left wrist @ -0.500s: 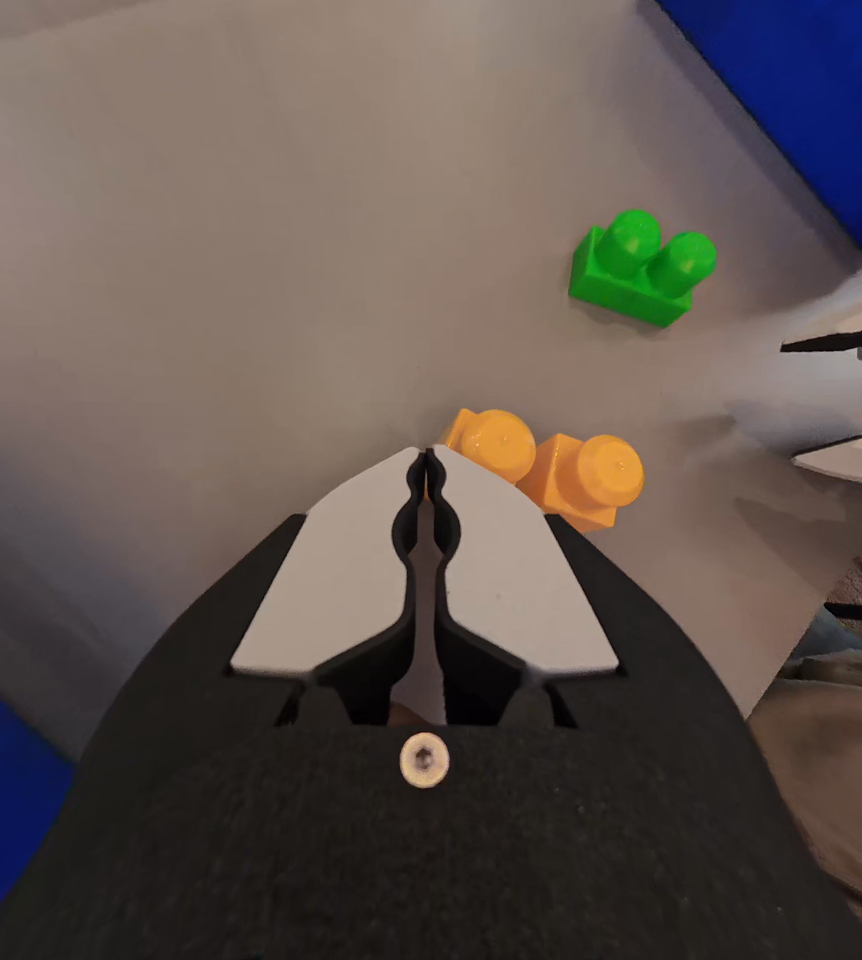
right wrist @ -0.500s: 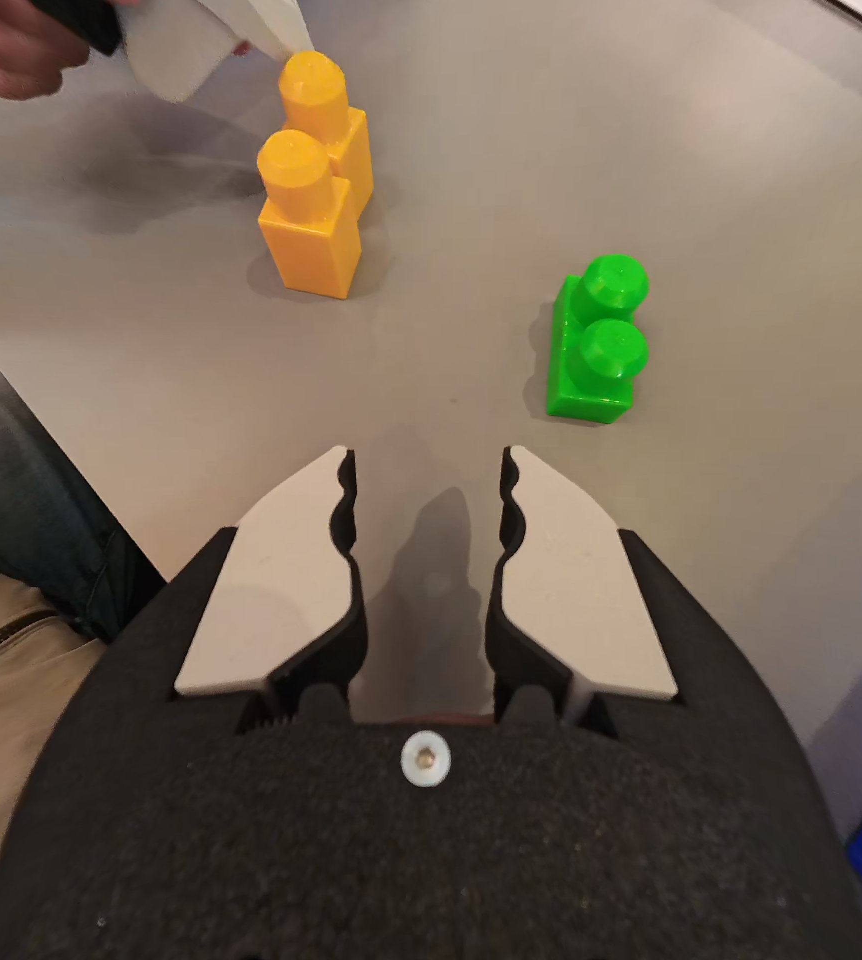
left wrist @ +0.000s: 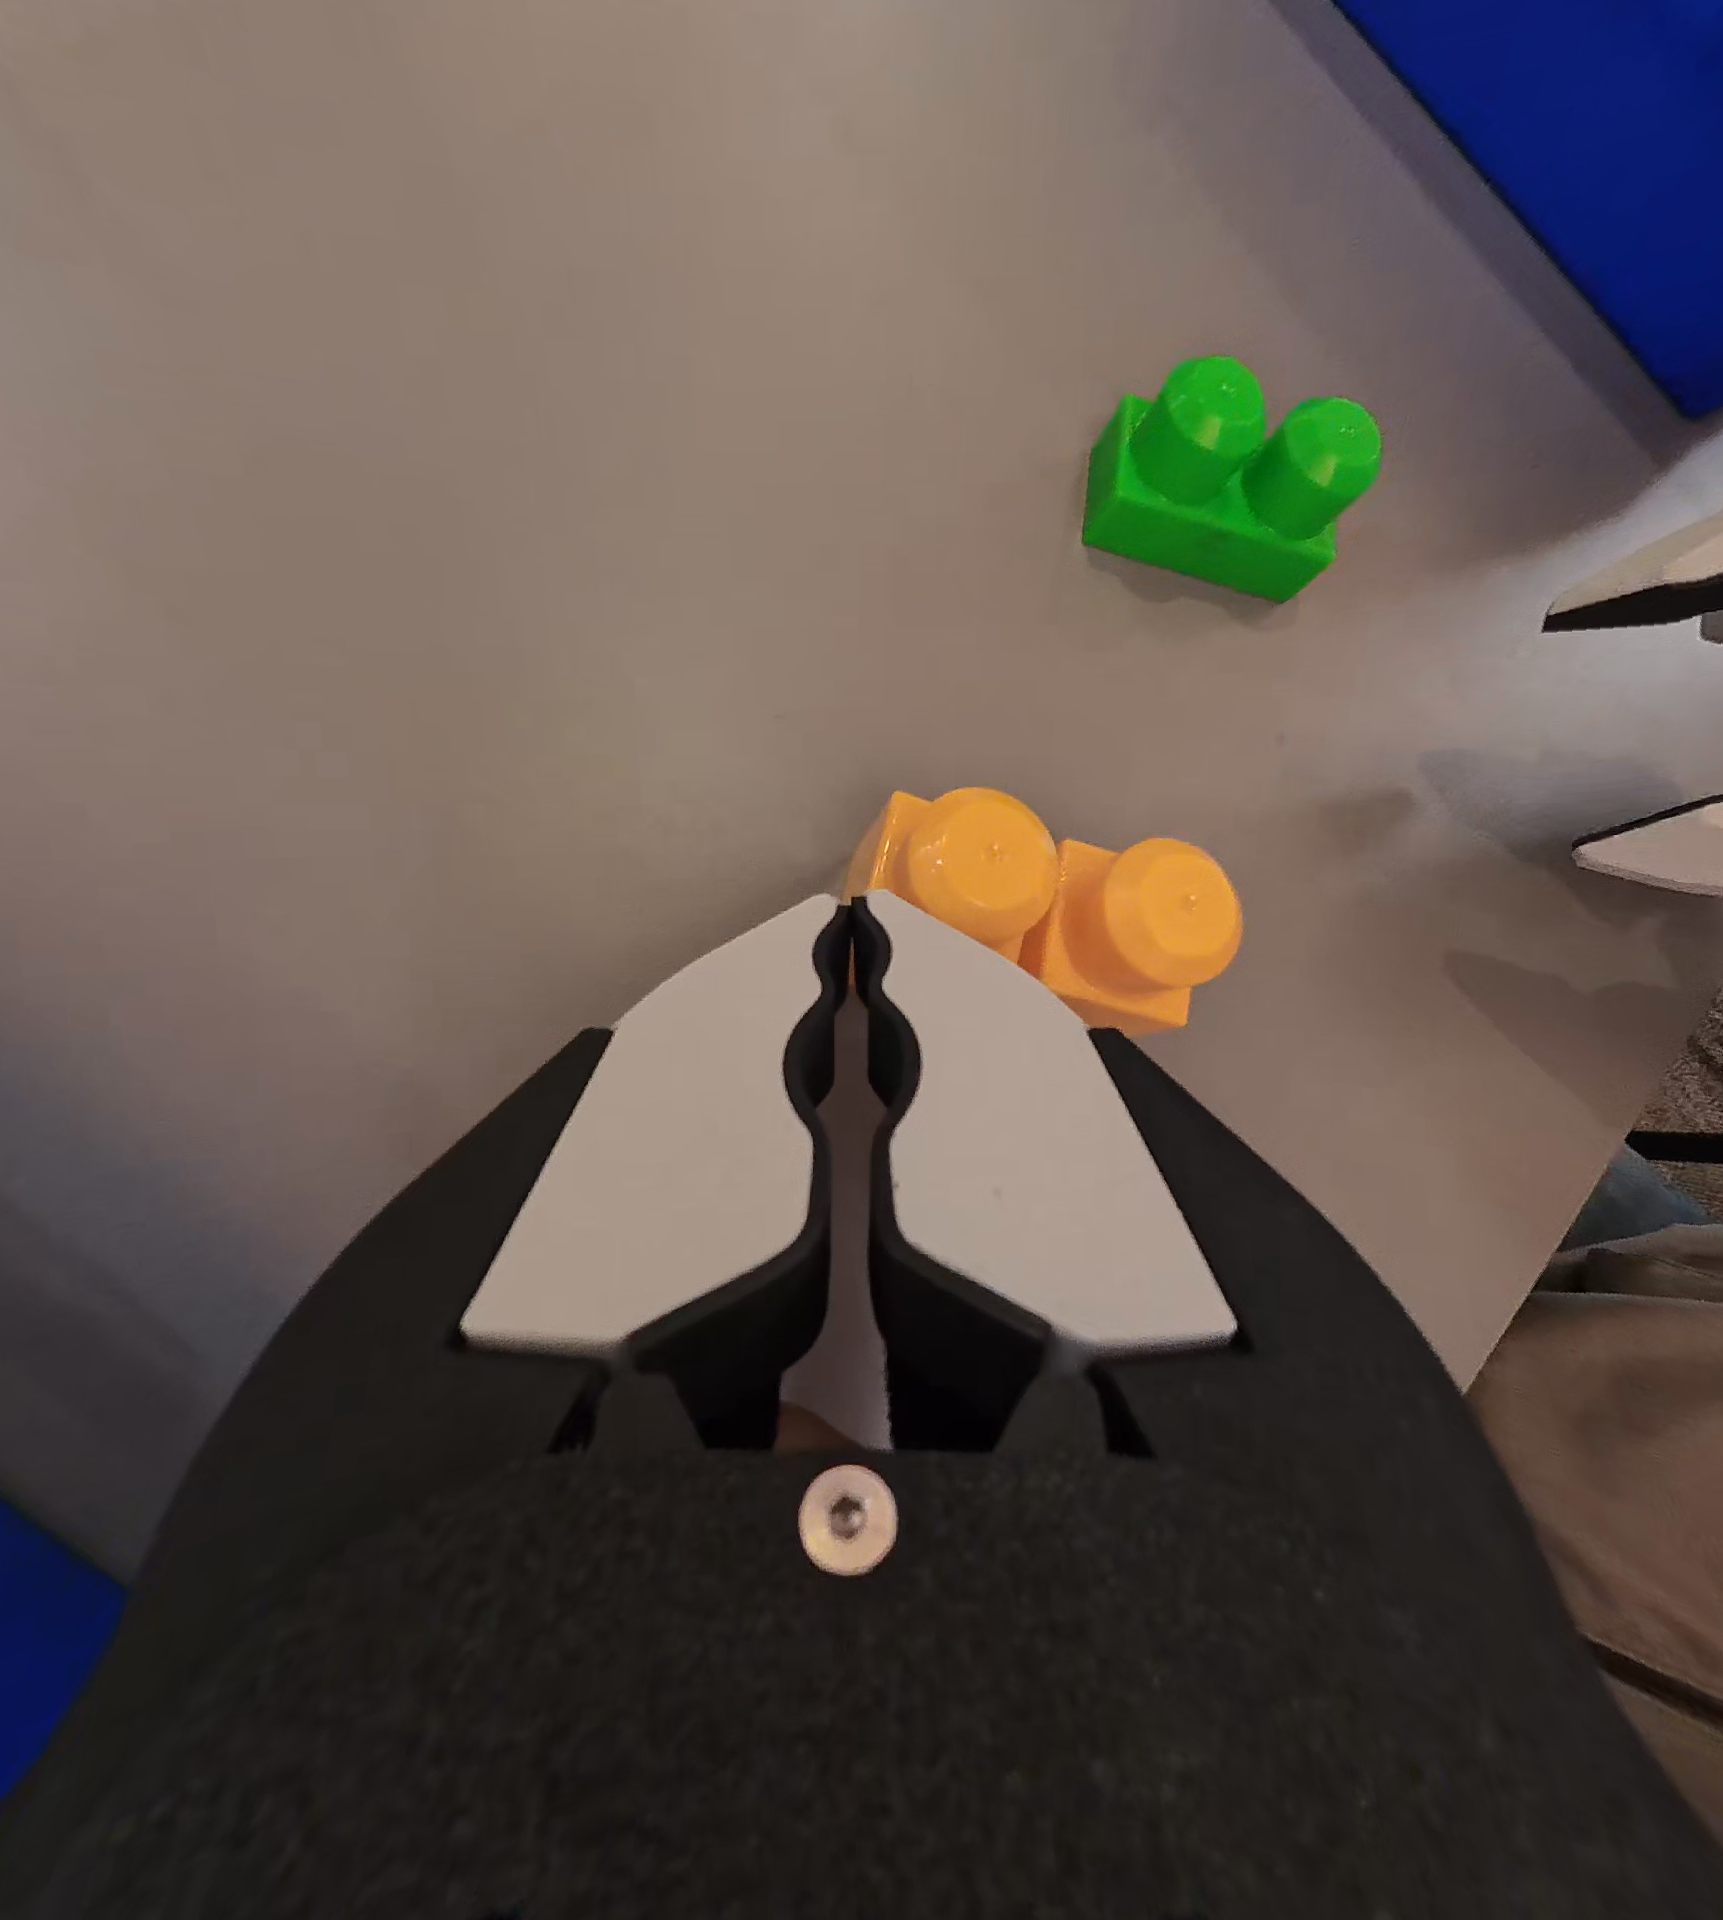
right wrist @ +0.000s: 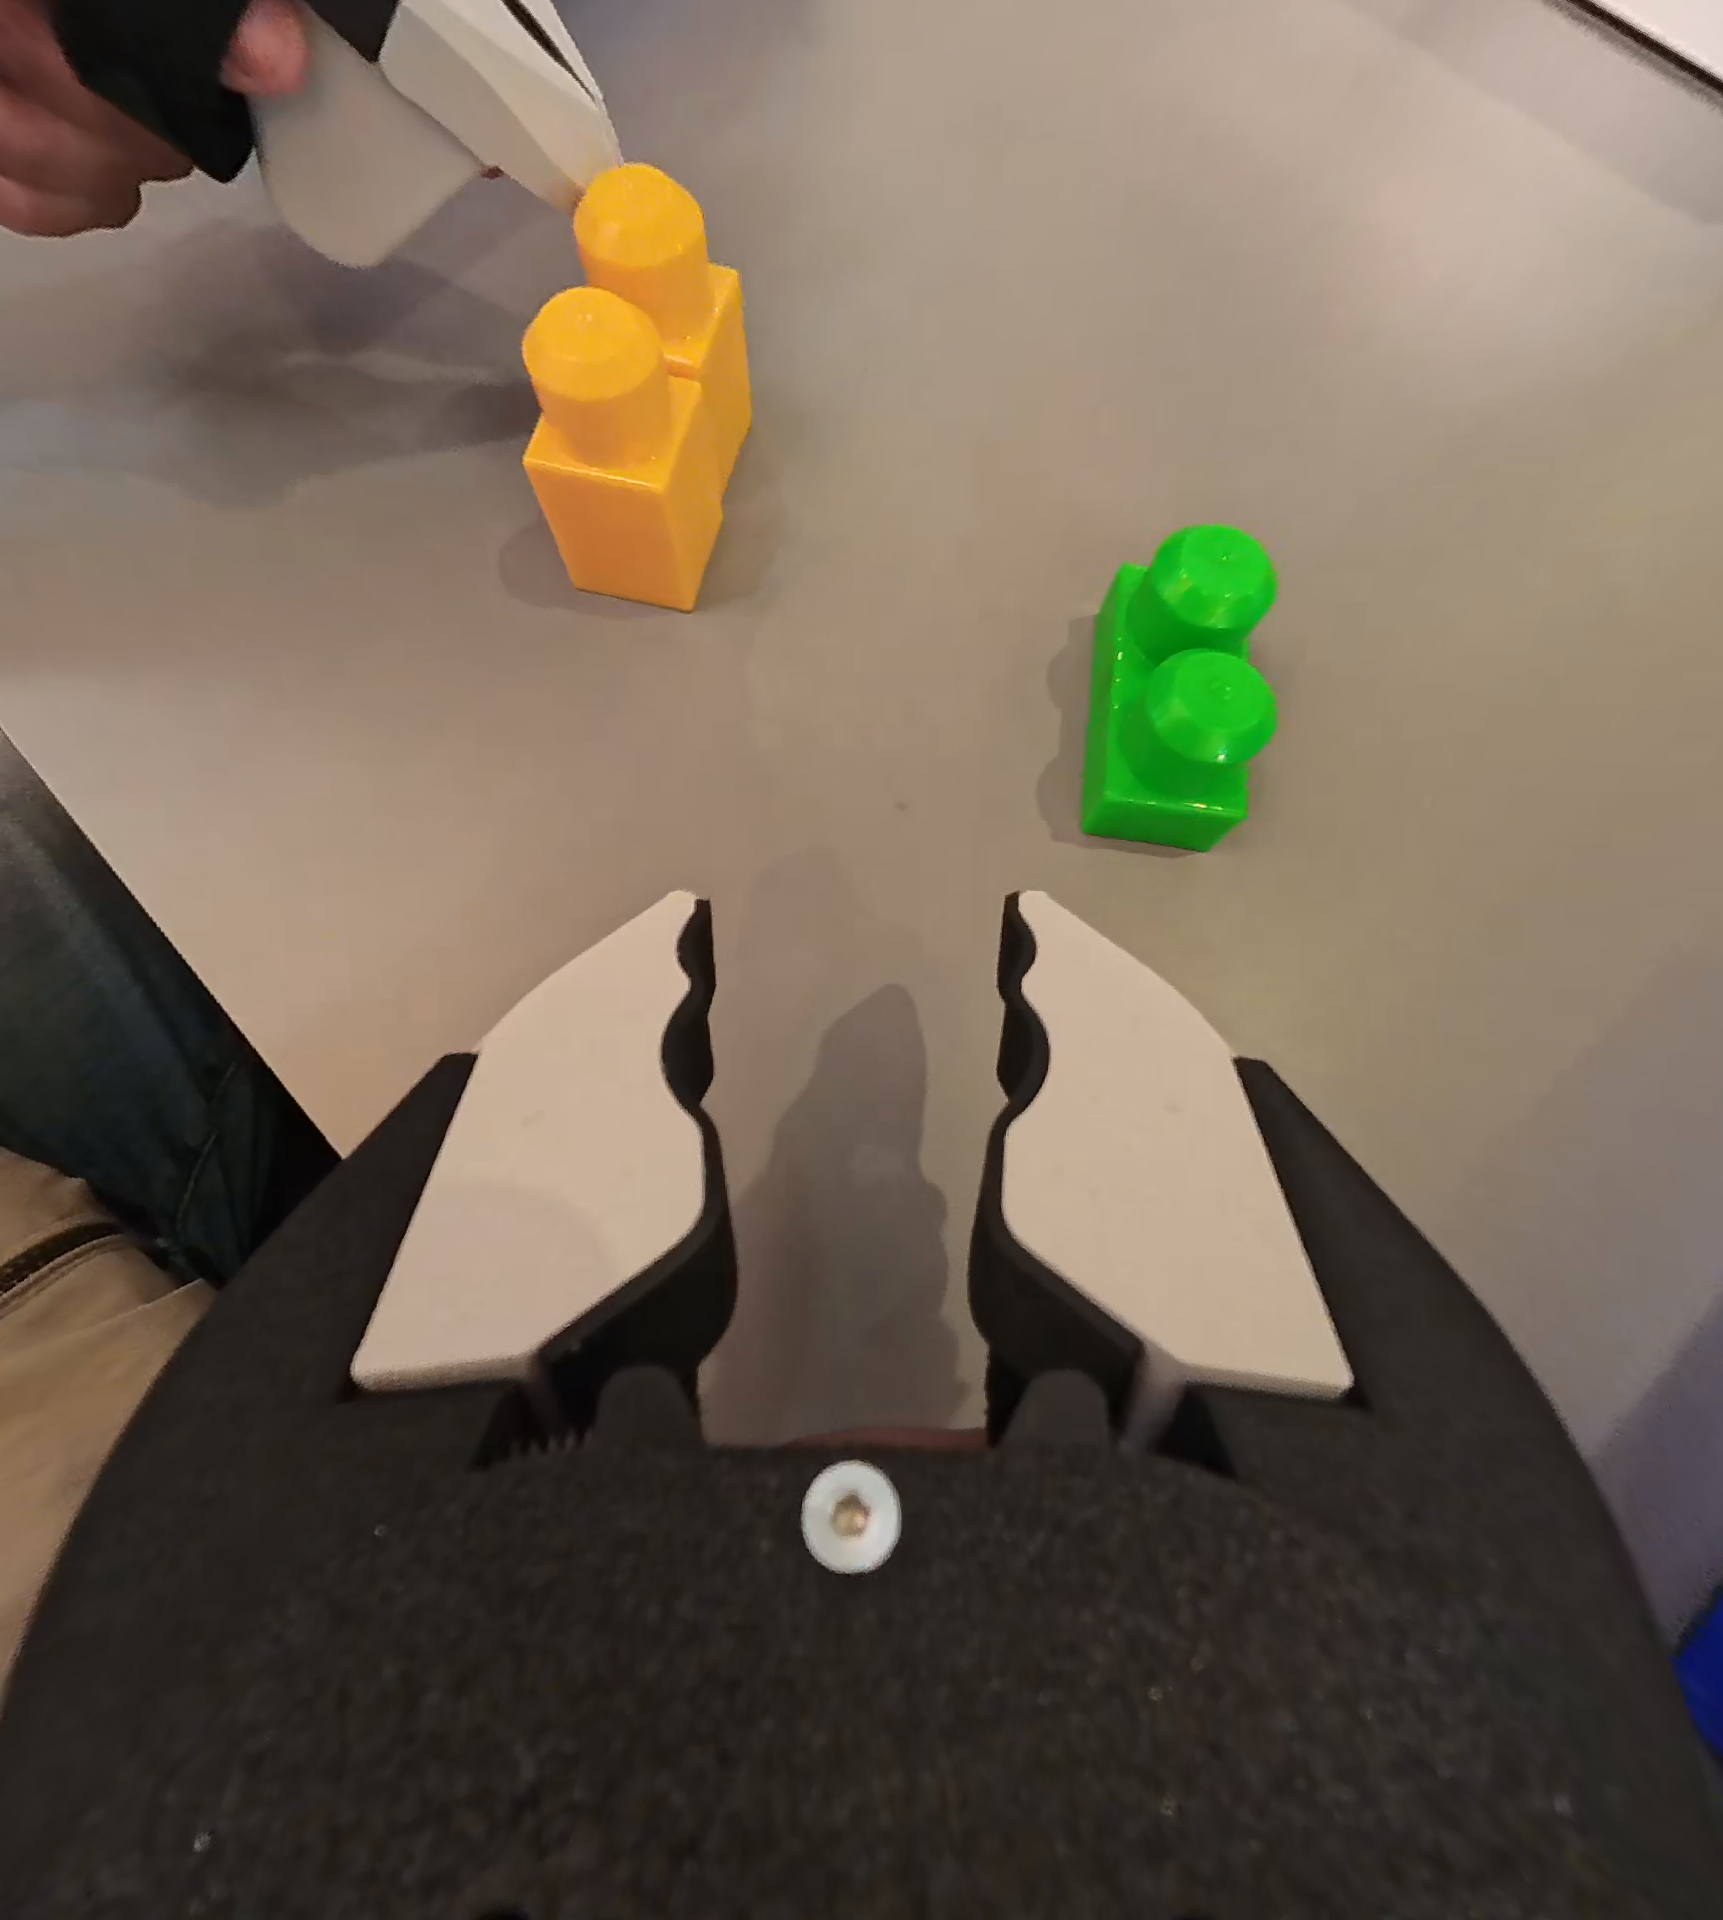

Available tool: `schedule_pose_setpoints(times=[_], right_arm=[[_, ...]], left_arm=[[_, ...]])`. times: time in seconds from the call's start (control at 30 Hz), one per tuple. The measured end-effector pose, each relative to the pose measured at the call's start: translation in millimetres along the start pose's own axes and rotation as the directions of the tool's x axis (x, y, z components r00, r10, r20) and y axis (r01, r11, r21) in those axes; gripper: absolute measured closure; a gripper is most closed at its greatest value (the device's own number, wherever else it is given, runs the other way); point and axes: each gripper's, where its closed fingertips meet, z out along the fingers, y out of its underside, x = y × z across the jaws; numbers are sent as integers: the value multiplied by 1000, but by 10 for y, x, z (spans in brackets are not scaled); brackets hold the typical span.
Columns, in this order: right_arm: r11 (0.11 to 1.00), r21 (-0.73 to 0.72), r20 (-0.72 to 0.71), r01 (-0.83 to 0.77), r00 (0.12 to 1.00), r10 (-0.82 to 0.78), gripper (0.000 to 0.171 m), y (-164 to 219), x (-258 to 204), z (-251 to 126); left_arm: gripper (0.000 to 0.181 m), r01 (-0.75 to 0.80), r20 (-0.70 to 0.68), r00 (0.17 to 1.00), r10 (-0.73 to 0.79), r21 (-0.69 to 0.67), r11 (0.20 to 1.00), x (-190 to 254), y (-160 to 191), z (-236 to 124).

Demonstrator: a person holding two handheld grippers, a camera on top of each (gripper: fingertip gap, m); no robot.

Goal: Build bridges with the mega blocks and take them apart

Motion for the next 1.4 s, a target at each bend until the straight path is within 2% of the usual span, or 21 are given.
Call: schedule_pose_setpoints(times=[0.37,0.5,0.6,0.77,0.9,1.4], right_arm=[[1000,1,1,-1,1000,1,119,-2,5,-12],[1000,-4,4,1,1000,-1,119,5,-5,-3],[1000,-2,5,3,1000,-3,119,-4,-18,-5],[1000,-5,4,5,1000,-5,120,4,-18,-7],[1000,-2,2,2,1000,-2,120,-4,-6,-16],[1000,7,0,-8,1000,8,120,-7,24,6]], left_arm=[[181,-24,13,1000,24,-14,1000,-8,34,-26],[181,-68,32,997,67,34,997,-32,-162,-75],[181,-92,30,995,92,0,996,-61,-300,1],[181,-157,-101,984,148,-88,984,72,-294,155],[181,-179,-136,978,160,-138,974,93,-211,211],[181,-143,-84,986,142,-14,990,138,-286,-20]])
